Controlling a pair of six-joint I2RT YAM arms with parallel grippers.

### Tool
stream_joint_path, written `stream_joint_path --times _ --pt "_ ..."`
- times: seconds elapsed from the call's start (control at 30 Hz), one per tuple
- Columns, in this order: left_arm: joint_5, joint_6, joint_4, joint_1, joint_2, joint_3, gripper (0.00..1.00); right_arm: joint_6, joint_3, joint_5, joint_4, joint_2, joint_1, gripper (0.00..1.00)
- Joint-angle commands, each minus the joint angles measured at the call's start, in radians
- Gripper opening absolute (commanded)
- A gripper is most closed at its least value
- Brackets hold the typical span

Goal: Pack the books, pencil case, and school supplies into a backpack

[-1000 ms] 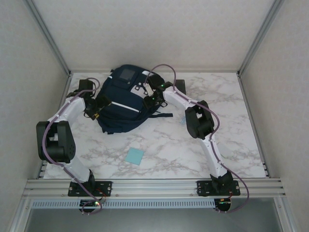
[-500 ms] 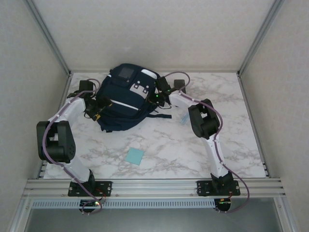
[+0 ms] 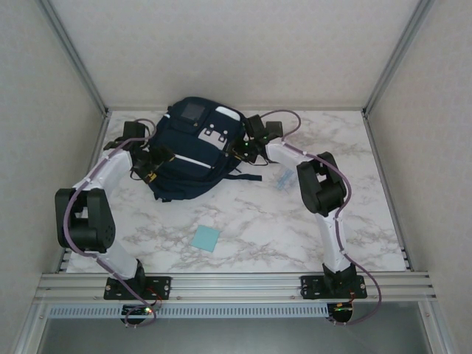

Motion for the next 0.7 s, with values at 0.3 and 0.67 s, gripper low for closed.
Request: stream_joint_path --times 0.3,0.67 --pt "-0.016 0.006 -0.039 -0.056 -0.042 0.043 0.85 -0.321 0.372 0.12 -0.337 0.117 0.048 0.38" --pt "0.009 -0.001 -0.042 -0.062 -0.041 0.039 0.85 -0.802 0.372 0.138 -0.393 0.187 0.095 0.41"
